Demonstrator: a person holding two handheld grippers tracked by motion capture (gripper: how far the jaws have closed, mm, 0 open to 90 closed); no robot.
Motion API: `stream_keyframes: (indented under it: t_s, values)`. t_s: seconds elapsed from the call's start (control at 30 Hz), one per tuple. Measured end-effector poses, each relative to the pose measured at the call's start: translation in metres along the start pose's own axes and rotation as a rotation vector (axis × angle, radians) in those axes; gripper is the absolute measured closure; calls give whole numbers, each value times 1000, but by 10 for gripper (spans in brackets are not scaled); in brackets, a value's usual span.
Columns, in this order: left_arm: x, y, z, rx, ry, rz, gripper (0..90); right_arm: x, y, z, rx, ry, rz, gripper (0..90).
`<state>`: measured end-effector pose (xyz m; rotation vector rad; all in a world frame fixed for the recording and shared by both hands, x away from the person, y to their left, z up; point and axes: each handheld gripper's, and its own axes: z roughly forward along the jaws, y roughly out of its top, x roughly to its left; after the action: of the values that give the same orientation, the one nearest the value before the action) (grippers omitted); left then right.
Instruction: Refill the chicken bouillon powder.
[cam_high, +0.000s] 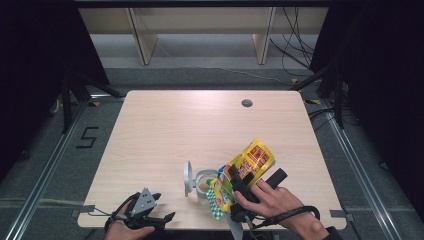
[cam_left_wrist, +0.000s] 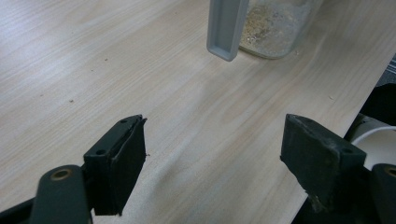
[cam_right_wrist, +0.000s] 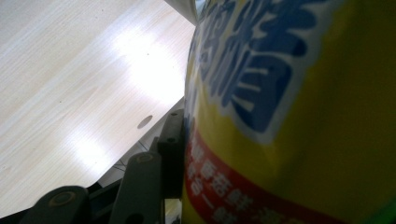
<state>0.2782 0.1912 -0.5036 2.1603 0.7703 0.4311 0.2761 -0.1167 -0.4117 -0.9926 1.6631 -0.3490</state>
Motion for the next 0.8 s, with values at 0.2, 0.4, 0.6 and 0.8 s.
stream_keyframes:
  t_s: [0.2, 0.4, 0.6, 0.8]
  values:
    - [-2, -1, -1, 10, -11, -40, 216, 2, 0, 2, -4, 10, 5, 611]
    - [-2, 0, 1, -12, -2, -24, 216, 3, -1, 2, -5, 13, 11, 612]
    - [-2, 0, 1, -17, -1, -29, 216, 4, -2, 2, -3, 15, 8, 612]
    - [-2, 0, 1, -17, 4, -27, 216, 3, -3, 2, -12, 13, 13, 612]
